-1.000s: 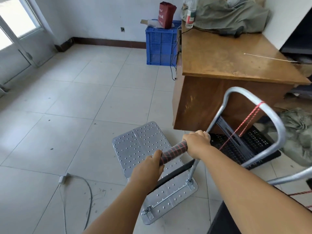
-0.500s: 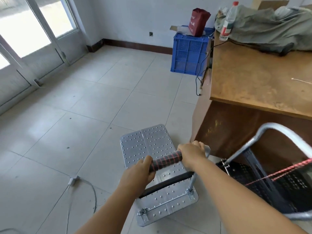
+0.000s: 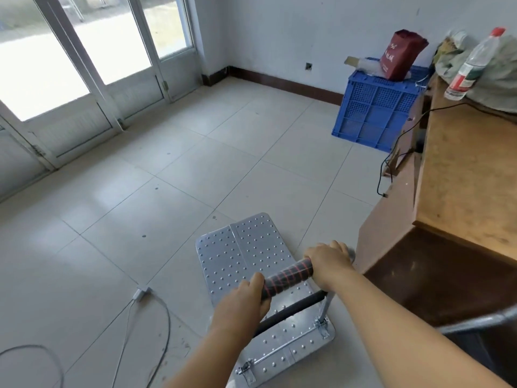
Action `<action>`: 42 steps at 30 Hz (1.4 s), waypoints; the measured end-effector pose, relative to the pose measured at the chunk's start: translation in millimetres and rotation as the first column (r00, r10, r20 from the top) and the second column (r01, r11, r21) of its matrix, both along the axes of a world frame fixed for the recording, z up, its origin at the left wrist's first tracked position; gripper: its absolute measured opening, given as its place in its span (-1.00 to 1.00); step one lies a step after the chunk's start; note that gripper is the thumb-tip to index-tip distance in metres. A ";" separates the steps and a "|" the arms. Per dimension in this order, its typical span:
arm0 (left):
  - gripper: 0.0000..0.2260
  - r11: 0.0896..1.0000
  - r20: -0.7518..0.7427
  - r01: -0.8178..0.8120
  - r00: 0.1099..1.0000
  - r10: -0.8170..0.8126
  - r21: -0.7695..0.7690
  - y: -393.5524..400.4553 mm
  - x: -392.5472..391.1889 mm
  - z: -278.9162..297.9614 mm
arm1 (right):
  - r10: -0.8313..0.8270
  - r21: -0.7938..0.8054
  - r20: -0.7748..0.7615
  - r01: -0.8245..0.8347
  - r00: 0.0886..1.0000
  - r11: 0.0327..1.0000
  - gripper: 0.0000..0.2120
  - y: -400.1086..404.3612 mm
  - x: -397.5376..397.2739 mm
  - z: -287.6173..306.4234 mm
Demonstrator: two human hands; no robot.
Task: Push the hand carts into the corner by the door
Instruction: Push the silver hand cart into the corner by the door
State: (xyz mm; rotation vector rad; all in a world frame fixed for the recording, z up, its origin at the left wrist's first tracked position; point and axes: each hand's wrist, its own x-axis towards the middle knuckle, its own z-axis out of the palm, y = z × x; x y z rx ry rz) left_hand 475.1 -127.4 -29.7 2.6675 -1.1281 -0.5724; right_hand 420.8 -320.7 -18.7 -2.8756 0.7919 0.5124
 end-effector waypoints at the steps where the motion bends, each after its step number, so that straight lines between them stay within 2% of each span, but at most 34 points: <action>1: -0.78 1.000 -0.003 -0.009 1.000 0.009 -0.003 -2.4 5.9 0.1 | 0.012 -0.005 -0.011 -0.012 1.000 1.000 -0.77 -3.0 8.8 0.6; 9: -0.77 0.999 -0.004 -0.050 0.999 0.050 -0.007 -22.7 83.9 1.6 | 0.047 -0.004 -0.008 -0.047 0.999 0.999 -0.81 -23.0 97.7 7.1; 18: -0.80 0.994 -0.080 -0.112 0.991 0.111 -0.014 -47.3 196.8 8.0 | 0.067 -0.019 0.028 -0.066 0.997 0.998 -0.82 -47.7 213.1 1.3; 24: -0.77 0.977 -0.054 -0.207 0.976 0.210 0.046 -64.1 287.6 12.0 | 0.120 -0.001 0.067 -0.120 0.991 0.993 -0.82 -62.4 304.9 2.3; 29: -0.76 0.909 -0.027 -0.385 0.919 0.394 0.161 -73.8 358.6 11.3 | 0.196 0.007 0.069 -0.197 0.978 0.980 -0.76 -66.4 379.5 1.9; 34: -0.78 0.849 0.023 -0.481 0.872 0.488 0.220 -65.7 435.9 14.7 | 0.276 0.115 0.085 -0.285 0.957 0.952 -0.74 -57.2 451.2 1.0; 38: -0.80 0.855 0.008 -0.475 0.875 0.484 0.207 -52.2 501.8 17.6 | 0.305 0.256 0.092 -0.318 0.948 0.913 -0.60 -49.8 504.2 0.7; 42: -0.82 0.858 0.037 -0.475 0.878 0.478 0.194 -48.8 567.6 15.1 | 0.289 0.296 0.105 -0.307 0.952 0.904 -0.56 -45.0 560.7 -1.4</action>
